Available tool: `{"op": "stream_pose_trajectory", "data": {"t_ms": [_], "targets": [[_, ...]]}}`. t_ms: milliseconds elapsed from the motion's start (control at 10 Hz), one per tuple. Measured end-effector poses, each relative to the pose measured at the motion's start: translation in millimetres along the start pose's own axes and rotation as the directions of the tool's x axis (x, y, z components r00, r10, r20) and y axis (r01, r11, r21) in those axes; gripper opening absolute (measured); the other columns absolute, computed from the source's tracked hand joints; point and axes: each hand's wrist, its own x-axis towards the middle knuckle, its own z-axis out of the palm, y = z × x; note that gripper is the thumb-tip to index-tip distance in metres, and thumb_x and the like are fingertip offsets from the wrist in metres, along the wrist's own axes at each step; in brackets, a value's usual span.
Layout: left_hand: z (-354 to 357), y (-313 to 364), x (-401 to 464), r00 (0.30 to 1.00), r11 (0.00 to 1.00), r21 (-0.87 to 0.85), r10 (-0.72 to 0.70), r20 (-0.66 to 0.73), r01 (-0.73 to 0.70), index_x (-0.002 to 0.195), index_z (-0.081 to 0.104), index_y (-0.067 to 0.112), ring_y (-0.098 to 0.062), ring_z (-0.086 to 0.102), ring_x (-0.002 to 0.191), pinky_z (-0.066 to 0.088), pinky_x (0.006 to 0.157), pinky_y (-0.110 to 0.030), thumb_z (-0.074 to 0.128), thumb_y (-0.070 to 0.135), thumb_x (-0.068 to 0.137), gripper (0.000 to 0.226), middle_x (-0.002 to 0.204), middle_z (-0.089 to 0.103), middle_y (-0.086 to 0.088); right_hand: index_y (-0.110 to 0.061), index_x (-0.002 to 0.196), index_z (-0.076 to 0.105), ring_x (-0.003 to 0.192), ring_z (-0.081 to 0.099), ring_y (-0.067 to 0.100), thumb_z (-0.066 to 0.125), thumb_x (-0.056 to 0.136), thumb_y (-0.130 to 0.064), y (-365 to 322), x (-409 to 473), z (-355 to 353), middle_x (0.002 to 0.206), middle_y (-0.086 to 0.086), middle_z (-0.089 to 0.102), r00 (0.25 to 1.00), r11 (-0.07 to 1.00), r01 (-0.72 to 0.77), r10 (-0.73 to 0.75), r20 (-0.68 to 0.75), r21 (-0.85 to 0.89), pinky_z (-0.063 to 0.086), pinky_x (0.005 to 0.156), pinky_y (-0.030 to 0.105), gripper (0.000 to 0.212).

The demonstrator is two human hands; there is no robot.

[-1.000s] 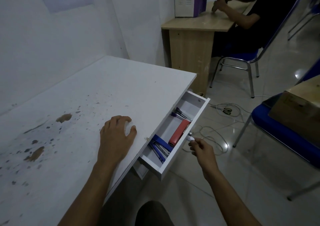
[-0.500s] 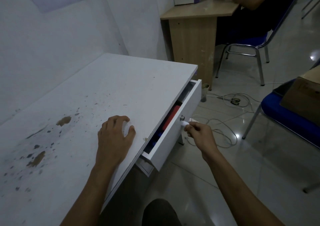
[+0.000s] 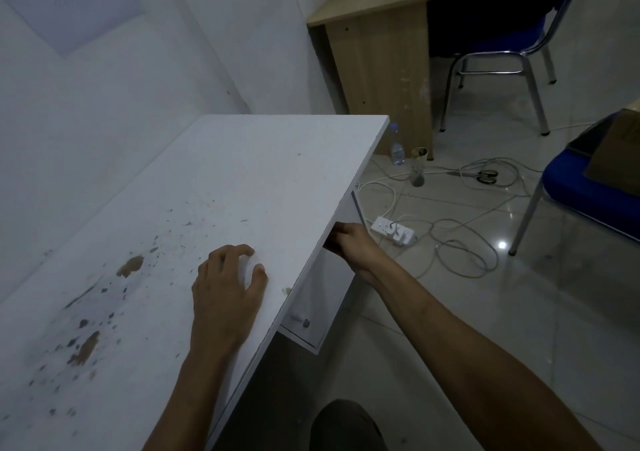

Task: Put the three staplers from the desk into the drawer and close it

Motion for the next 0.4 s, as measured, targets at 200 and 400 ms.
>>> {"op": "stream_pose_trajectory", "data": {"t_ms": [200, 400], "targets": [[-1.0, 3.0, 1.1, 1.000, 1.000, 0.007, -0.006, 0.006, 0.006, 0.113, 0.053, 0.019, -0.028, 0.052, 0.109, 0.043, 0.093, -0.046, 0.045, 0.046, 0.080, 0.043, 0.123, 0.057, -0.011, 0.005, 0.116, 0.060, 0.102, 0.064, 0.020, 0.043, 0.090, 0.009, 3.3, 13.8, 3.9, 0.109, 0.009, 0.067, 0.992, 0.989, -0.092, 0.081, 0.097, 0.119, 0.046, 0.100, 0.033, 0.031], [-3.3, 4.7, 0.5, 1.000, 1.000, 0.007, -0.006, 0.001, 0.006, 0.113, 0.053, 0.018, -0.028, 0.051, 0.109, 0.042, 0.094, -0.048, 0.043, 0.046, 0.080, 0.044, 0.123, 0.056, -0.011, 0.010, 0.129, 0.045, 0.112, 0.058, 0.028, 0.045, 0.092, 0.006, 27.5, 1.7, -13.2, 0.128, 0.023, 0.056, 0.982, 0.949, -0.191, 0.187, 0.041, 0.250, 0.049, 0.096, 0.028, 0.037]]}}
